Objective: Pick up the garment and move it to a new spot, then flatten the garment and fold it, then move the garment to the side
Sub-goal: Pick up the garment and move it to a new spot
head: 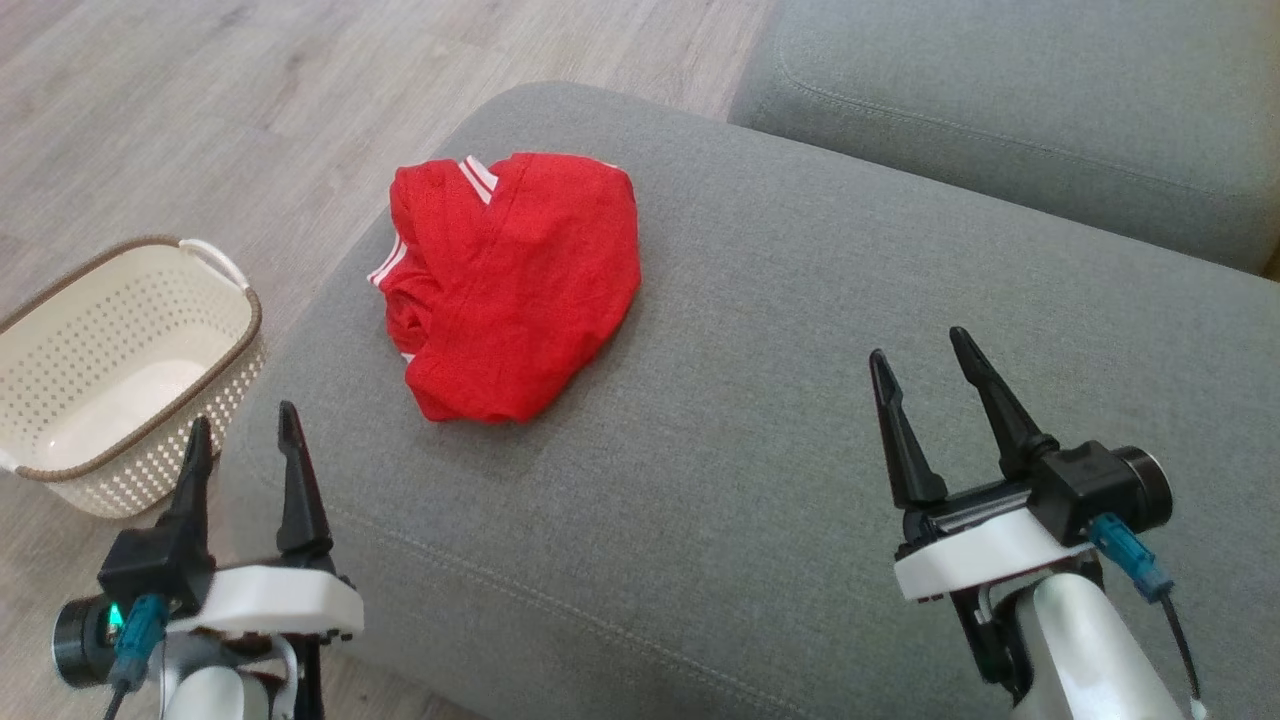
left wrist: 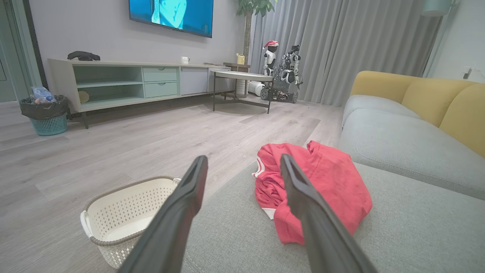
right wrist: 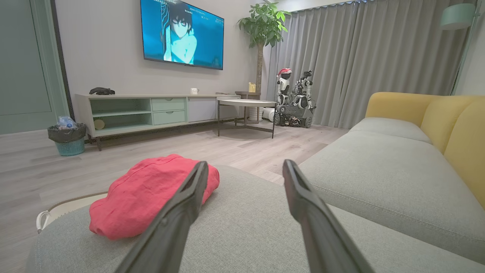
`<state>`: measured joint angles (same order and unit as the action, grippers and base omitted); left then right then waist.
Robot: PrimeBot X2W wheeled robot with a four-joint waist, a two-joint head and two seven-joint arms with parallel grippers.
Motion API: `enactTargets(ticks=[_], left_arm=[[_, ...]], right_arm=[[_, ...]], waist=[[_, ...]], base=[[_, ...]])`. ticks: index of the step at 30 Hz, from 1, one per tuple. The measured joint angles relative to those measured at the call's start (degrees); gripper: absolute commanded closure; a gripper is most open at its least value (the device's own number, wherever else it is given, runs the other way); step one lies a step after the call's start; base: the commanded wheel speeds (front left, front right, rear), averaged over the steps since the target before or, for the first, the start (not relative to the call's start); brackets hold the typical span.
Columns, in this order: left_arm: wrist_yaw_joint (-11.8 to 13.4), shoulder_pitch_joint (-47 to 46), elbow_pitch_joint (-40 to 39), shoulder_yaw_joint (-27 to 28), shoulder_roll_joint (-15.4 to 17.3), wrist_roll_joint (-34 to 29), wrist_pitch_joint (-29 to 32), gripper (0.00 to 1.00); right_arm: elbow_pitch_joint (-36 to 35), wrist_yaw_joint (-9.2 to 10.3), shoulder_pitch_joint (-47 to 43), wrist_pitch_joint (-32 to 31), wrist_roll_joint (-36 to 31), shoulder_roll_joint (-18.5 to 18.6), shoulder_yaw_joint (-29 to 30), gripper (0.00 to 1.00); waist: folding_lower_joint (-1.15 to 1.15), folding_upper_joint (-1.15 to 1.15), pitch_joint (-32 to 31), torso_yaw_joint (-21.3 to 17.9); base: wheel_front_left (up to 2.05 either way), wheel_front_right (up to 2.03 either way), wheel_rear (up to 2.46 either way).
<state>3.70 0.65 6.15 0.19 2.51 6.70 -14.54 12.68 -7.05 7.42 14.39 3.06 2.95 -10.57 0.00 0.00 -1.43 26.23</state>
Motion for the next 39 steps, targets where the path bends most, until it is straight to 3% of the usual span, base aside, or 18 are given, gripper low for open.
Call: enactTargets(ticks=[11,17,25,30,39], left_arm=[[-0.3,0.0,-0.4,1.7,0.0,0.1,0.0,0.00],[-2.7,-2.6,0.1,4.0,0.0,0.1,0.0,0.00],[-6.8,-13.1,12.5,5.3,1.7,2.1,-0.1,0.00],[-9.7,-23.7,21.2,5.1,4.7,5.7,2.6,0.00],[-10.8,-34.7,31.8,0.7,9.6,9.6,8.3,0.00]], right_arm=[[-0.4,0.00,0.0,0.0,-0.1,0.0,1.3,0.00],[-2.3,0.00,0.3,0.0,-1.8,0.0,3.8,0.00],[-4.6,0.00,2.4,0.0,-4.6,0.0,7.9,0.00],[-6.5,0.00,4.6,0.0,-6.2,0.0,9.1,0.00],[-7.1,0.00,6.3,0.0,-6.7,0.0,9.3,0.00]], waist=[[0.00,0.00,1.5,-1.9],[0.00,0.00,4.7,-3.9],[0.00,0.00,10.5,-6.6],[0.00,0.00,14.7,-8.9],[0.01,0.00,19.5,-13.1]], base=[[0.00,0.00,0.00],[0.00,0.00,0.00],[0.00,0.00,0.00],[0.00,0.00,0.00],[0.00,0.00,0.00]])
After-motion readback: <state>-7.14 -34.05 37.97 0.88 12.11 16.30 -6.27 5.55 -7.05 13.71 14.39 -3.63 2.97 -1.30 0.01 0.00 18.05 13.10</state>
